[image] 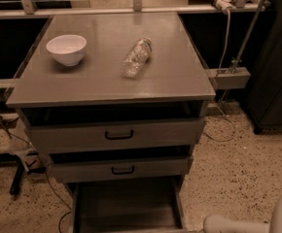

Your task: Close bottom drawer

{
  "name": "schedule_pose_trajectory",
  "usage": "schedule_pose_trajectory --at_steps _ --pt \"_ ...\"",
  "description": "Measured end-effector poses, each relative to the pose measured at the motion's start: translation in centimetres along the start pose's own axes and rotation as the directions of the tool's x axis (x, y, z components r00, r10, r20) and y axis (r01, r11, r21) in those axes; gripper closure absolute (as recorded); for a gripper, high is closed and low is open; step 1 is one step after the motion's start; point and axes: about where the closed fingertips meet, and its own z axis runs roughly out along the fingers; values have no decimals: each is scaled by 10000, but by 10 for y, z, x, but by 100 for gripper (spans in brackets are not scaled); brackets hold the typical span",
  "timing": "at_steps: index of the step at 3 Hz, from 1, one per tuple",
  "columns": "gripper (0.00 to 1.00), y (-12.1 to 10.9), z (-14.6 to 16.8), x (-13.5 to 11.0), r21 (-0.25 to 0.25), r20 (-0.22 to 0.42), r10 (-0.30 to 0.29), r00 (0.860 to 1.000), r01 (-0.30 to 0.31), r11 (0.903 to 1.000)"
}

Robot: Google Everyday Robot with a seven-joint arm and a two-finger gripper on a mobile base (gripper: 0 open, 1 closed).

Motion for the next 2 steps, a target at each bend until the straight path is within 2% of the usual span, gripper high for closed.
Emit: schedule_pose_trajectory --at_steps 1,2 --pt "100 -16 0 -16 -301 1095 592 9922 -562 9980" --pt "100 -25 1 -30 -353 1710 891 9812 -843 9958"
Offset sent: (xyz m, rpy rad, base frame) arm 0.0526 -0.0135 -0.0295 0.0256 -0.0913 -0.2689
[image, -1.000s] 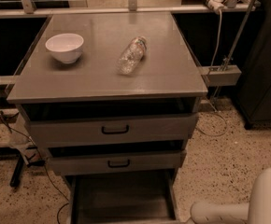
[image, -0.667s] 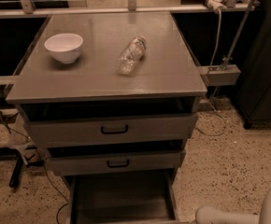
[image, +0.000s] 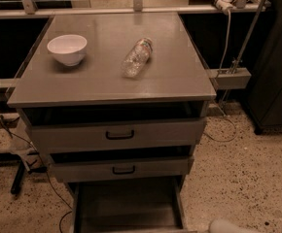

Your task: Close bottom drawer

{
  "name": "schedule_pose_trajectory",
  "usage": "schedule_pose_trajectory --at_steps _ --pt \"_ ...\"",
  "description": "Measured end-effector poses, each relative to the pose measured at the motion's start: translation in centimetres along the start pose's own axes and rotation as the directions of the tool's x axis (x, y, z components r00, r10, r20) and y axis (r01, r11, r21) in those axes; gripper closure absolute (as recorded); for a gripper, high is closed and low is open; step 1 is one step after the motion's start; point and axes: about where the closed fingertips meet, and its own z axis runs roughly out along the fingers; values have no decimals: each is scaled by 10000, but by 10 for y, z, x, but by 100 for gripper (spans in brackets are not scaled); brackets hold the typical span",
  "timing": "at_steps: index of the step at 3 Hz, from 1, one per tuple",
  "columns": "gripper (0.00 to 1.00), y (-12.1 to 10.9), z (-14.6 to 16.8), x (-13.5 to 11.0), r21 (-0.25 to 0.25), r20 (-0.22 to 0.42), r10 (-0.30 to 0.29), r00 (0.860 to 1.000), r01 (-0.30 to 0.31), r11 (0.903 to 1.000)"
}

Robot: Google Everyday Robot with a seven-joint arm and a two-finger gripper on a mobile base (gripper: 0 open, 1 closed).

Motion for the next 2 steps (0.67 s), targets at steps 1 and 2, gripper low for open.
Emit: schedule_pose_trajectory --at_steps 1,2 --pt "100 -7 4 -12 87 335 201 9992 -204 9998" --pt "100 -9 5 -24 123 542 222 9983 -229 9997"
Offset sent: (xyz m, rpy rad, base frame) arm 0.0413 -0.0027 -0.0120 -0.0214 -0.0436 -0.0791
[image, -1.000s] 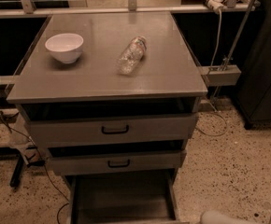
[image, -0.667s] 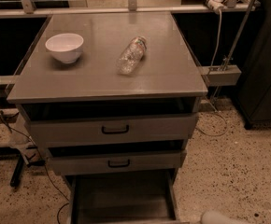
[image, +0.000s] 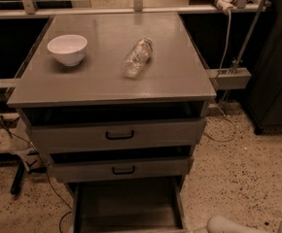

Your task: Close bottom drawer

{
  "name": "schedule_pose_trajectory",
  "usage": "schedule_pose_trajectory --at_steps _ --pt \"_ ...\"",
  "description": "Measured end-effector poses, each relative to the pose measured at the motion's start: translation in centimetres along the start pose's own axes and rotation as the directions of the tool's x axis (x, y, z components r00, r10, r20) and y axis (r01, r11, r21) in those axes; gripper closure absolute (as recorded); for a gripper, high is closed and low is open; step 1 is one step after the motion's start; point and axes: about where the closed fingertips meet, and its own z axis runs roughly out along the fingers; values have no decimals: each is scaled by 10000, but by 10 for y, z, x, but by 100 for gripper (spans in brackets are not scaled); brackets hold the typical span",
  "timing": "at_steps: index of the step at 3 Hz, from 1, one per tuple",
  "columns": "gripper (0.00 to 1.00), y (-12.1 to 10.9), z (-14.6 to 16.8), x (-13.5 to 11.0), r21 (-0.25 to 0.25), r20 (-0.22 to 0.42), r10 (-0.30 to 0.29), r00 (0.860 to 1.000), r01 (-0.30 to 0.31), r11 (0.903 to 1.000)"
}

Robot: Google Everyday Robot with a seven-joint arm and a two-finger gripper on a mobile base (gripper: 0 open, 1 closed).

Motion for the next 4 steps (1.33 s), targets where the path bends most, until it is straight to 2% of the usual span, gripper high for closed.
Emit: schedule_pose_trajectory --at_steps 2,3,4 --pt "100 12 3 -28 51 88 -356 9993 356 9994" --pt "100 13 3 -29 51 52 -413 9991 412 9991" --pt "100 30 9 -29 -287 -688 -1748 9822 1732 9845"
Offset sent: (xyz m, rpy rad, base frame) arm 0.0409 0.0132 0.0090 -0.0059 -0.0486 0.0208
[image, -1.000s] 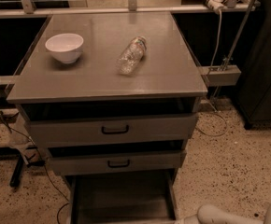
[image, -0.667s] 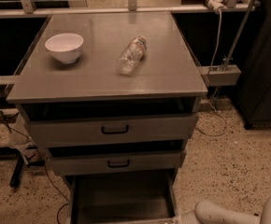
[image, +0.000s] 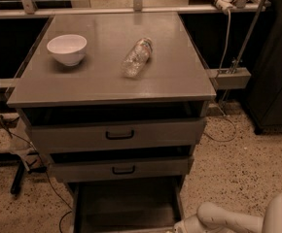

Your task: Close bottom drawer

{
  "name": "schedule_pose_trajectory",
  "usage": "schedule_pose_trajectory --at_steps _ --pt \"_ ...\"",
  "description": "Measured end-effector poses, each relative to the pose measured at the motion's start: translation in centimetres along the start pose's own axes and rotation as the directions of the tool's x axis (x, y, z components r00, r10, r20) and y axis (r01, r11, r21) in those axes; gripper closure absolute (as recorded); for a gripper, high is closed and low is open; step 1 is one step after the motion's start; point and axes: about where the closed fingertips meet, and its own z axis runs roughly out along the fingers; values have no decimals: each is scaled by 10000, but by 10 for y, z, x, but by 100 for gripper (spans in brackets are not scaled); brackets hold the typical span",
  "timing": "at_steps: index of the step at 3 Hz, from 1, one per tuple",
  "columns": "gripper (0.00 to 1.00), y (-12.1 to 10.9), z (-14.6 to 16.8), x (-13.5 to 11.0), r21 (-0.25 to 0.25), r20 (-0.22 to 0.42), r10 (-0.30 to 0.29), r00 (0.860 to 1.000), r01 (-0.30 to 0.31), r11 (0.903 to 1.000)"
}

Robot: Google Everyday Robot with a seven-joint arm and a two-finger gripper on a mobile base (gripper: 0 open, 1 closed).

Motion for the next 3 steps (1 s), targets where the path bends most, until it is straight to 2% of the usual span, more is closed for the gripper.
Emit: schedule_pose_trajectory --at_steps 1,2,3 --pt "100 22 8 2 -514 -1088 -1632 9806 1584 9860" --pt "100 31 15 5 -868 -1715 -2485 9533 2366 9677" --pt "82 32 15 6 -889 -1733 -2500 9526 2377 9673"
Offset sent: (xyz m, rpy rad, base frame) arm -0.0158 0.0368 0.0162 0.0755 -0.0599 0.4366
